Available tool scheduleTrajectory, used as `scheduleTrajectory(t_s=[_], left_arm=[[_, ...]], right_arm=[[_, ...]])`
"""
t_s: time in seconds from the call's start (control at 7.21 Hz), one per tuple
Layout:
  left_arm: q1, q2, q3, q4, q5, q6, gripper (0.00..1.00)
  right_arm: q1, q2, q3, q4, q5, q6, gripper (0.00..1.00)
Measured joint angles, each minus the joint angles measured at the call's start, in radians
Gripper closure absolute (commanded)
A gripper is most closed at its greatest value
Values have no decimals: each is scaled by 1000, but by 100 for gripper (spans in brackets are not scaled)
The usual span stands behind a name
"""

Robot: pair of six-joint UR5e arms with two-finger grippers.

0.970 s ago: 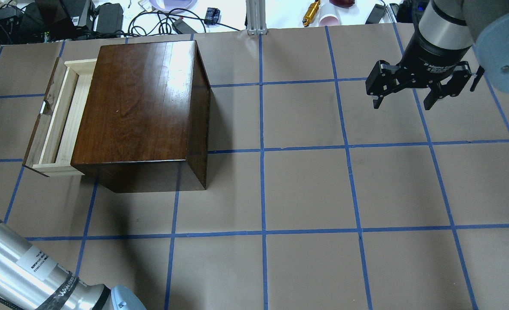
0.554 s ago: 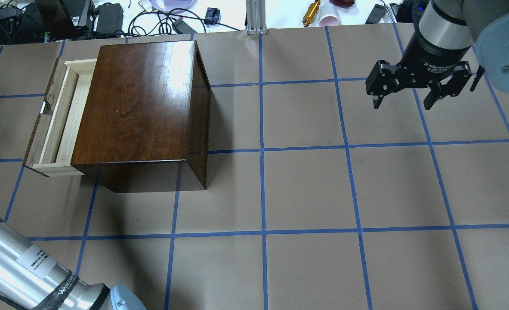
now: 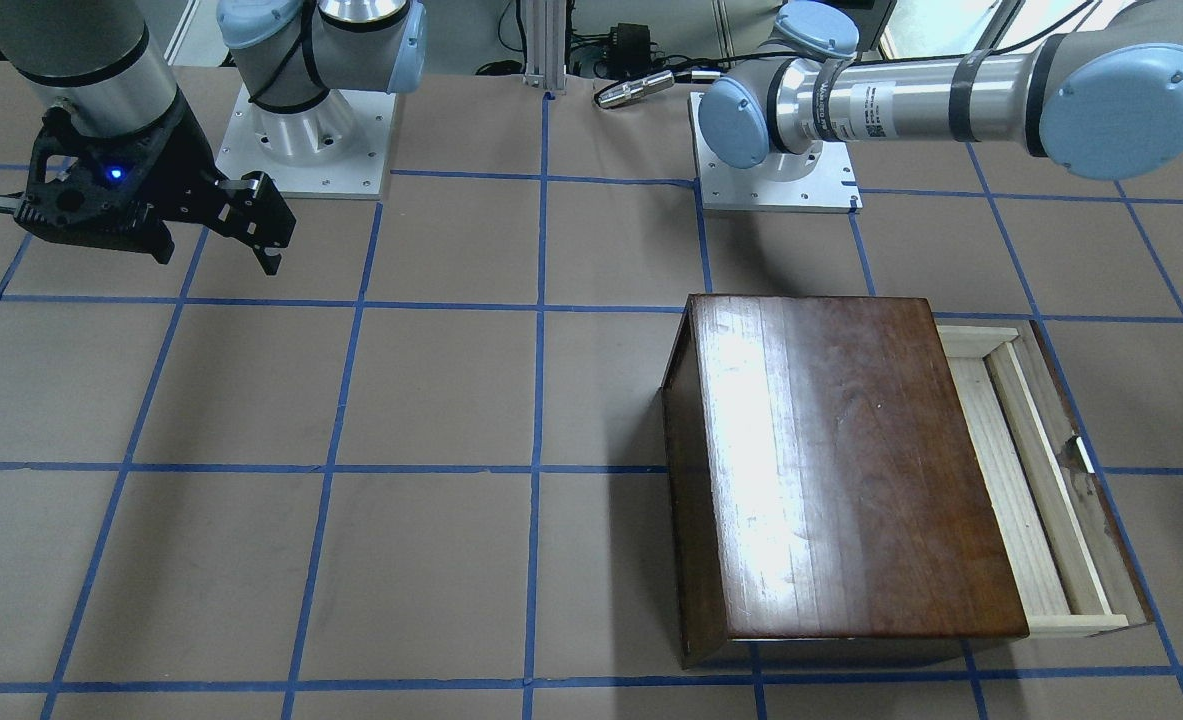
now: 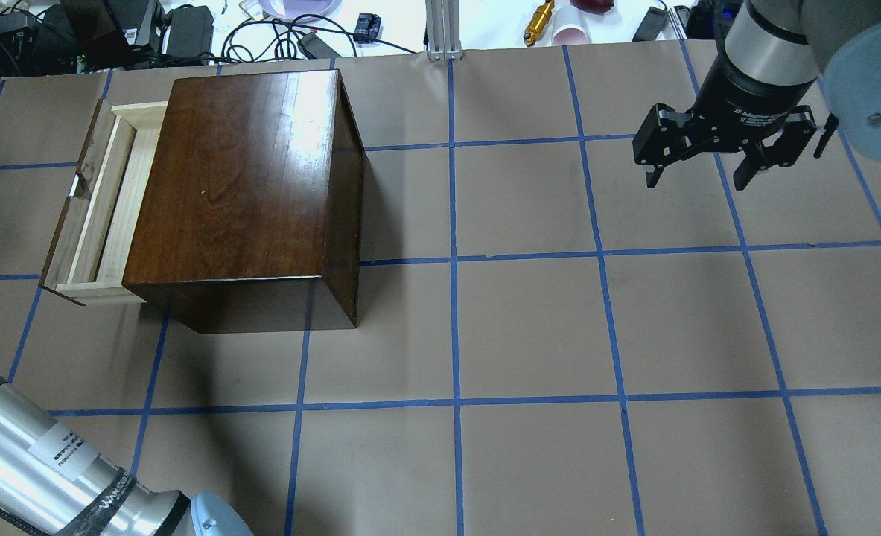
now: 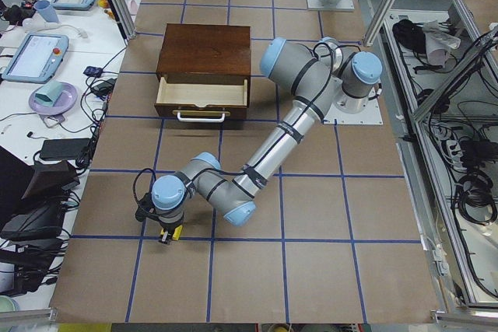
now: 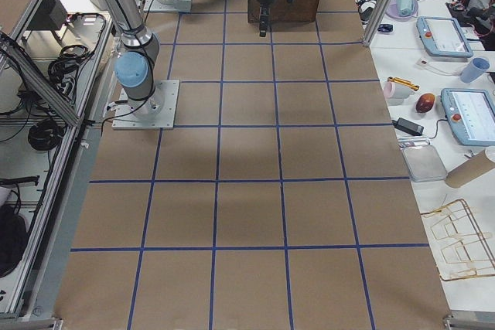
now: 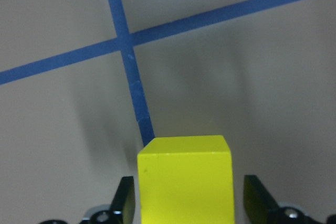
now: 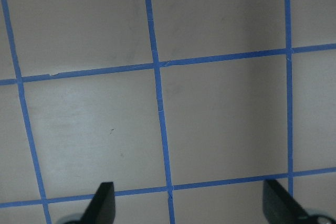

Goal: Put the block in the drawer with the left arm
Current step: 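Lift the yellow cube with the left gripper and carry it over the drawer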

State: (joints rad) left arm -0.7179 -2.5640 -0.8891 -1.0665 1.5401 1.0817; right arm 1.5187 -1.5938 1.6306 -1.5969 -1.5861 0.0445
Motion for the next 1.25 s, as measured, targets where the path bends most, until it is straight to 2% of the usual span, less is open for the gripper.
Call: scheduleTrajectory(t_s=[0.42, 0.83, 1.25], left_arm=[[-3, 43, -6, -25, 22, -5, 100], [-42, 159, -8, -205, 55, -31, 100], [-129, 331, -14, -426, 85, -167, 100]], right_arm=[[0, 0, 0, 0, 0, 0, 0], [0, 0, 0, 0, 0, 0, 0], [0, 0, 1, 0, 0, 0, 0]])
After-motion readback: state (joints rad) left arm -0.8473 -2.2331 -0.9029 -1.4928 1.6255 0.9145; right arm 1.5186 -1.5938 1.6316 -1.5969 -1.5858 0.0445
